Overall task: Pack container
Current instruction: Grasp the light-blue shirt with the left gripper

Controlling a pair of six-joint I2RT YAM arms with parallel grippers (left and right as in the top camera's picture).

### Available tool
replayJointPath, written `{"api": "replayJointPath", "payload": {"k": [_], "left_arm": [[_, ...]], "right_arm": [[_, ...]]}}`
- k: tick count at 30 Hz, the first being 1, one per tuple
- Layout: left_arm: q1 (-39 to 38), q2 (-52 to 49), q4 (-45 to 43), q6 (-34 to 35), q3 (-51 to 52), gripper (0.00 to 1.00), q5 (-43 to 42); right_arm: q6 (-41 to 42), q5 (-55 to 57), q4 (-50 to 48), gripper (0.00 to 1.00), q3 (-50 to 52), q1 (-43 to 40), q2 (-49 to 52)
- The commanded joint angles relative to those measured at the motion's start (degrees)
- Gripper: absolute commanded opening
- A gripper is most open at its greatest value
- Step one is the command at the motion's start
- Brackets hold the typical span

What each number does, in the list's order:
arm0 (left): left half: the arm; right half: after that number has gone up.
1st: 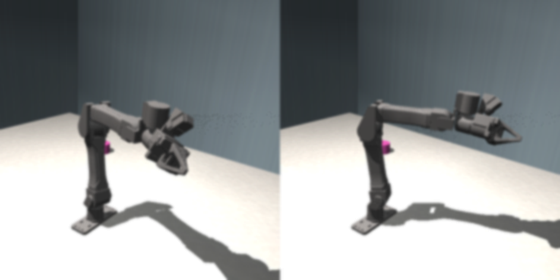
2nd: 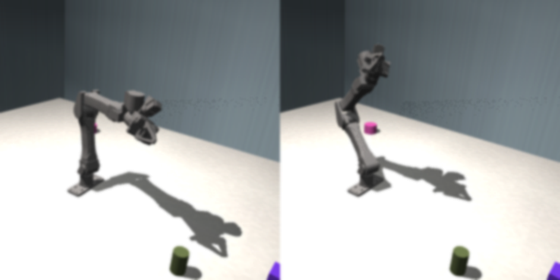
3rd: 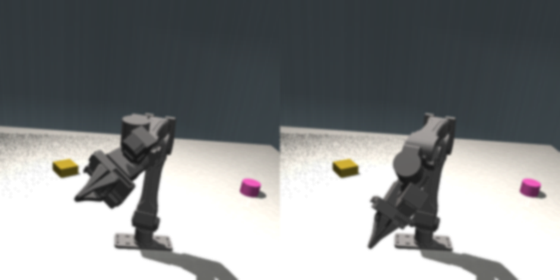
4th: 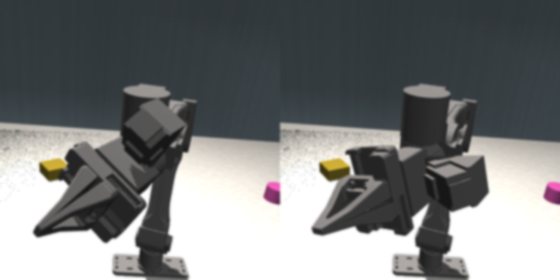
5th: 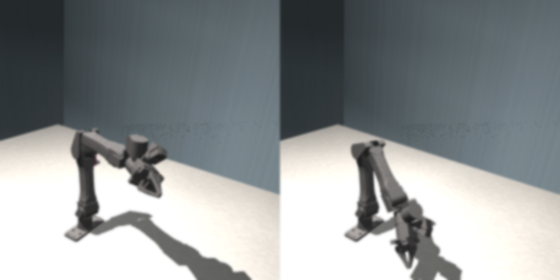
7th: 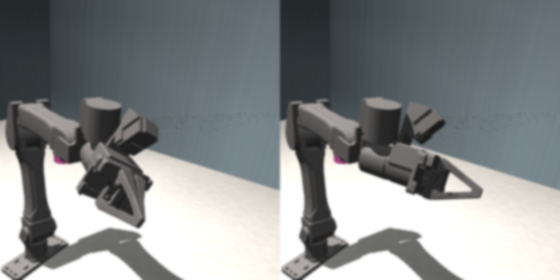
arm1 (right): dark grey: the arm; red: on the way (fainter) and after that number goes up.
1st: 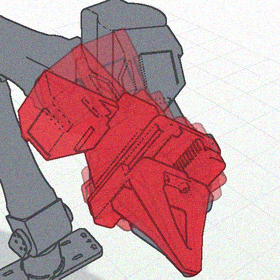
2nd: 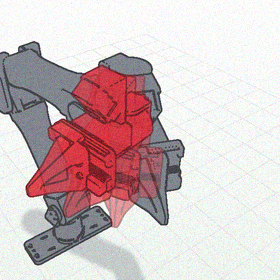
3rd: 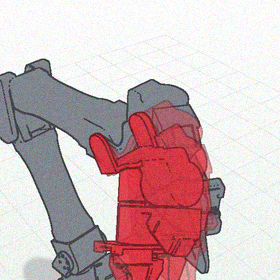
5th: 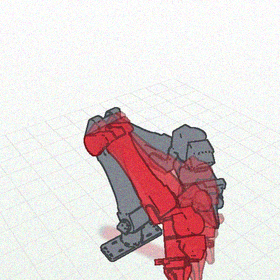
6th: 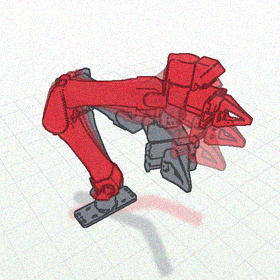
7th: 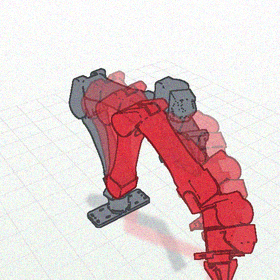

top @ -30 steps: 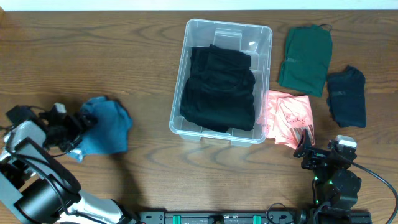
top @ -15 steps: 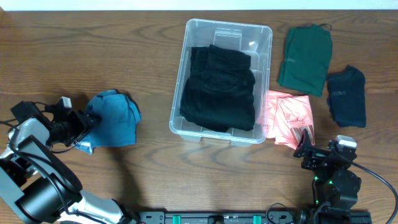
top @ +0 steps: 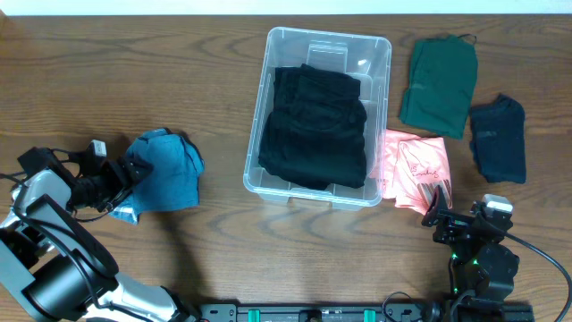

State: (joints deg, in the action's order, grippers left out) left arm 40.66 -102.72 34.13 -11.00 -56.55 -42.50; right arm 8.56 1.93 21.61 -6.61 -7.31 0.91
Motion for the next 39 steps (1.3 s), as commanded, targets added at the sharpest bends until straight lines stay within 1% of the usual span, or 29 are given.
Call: {"api": "replayJointPath", "payload": {"k": [1, 3, 7, 9, 10, 11, 13, 14, 19, 23, 27, 34, 39], "left_arm": [[0.13, 3.37, 0.24, -5.29, -2.34, 0.78, -1.42], [0.46, 4.57, 0.2, -6.97, -2.89, 0.78, -1.4], [2.21, 7.17, 0.7, -7.19, -4.17, 0.78, -1.38], [3.08, 8.33, 0.26, -7.17, -4.35, 0.78, 0.61], [3.52, 8.76, -0.13, -7.17, -4.35, 0.79, 2.91], [3.8, 8.9, -0.39, -7.17, -4.35, 0.81, 4.81], [4.07, 8.55, -0.7, -7.19, -4.33, 0.84, 9.09], [4.07, 8.28, -1.05, -7.17, -4.33, 0.83, 9.94], [3.78, 6.19, -3.93, -7.17, -4.33, 0.83, 10.58], [3.78, 3.61, -5.33, -7.15, -4.33, 0.89, 11.02], [3.72, 0.31, -5.31, -7.17, -4.33, 0.92, 8.5], [3.45, -3.72, -3.5, -7.17, -4.33, 0.92, -2.01], [0.5, -4.35, -2.08, -7.19, -3.41, 0.92, -2.54]], "right_arm": [[0.61, 0.15, 0.02, 0.99, 0.17, 0.61, -0.15], [0.61, 0.17, 0.02, 0.99, 0.17, 0.61, -0.15], [0.63, 0.17, 0.02, 0.99, 0.17, 0.61, -0.15], [0.61, 0.15, 0.02, 0.99, 0.17, 0.61, -0.15], [0.61, 0.17, 0.02, 0.99, 0.17, 0.61, -0.15], [0.61, 0.17, 0.02, 0.99, 0.17, 0.61, -0.15], [0.61, 0.17, 0.02, 0.99, 0.17, 0.61, -0.15], [0.63, 0.17, 0.02, 0.99, 0.17, 0.61, -0.15], [0.61, 0.15, 0.02, 0.99, 0.17, 0.61, -0.13], [0.61, 0.15, 0.02, 0.99, 0.17, 0.61, -0.15], [0.63, 0.17, 0.02, 0.99, 0.17, 0.61, -0.15], [0.61, 0.17, 0.02, 0.99, 0.17, 0.61, -0.15], [0.61, 0.17, 0.02, 0.99, 0.17, 0.61, -0.15]]}}
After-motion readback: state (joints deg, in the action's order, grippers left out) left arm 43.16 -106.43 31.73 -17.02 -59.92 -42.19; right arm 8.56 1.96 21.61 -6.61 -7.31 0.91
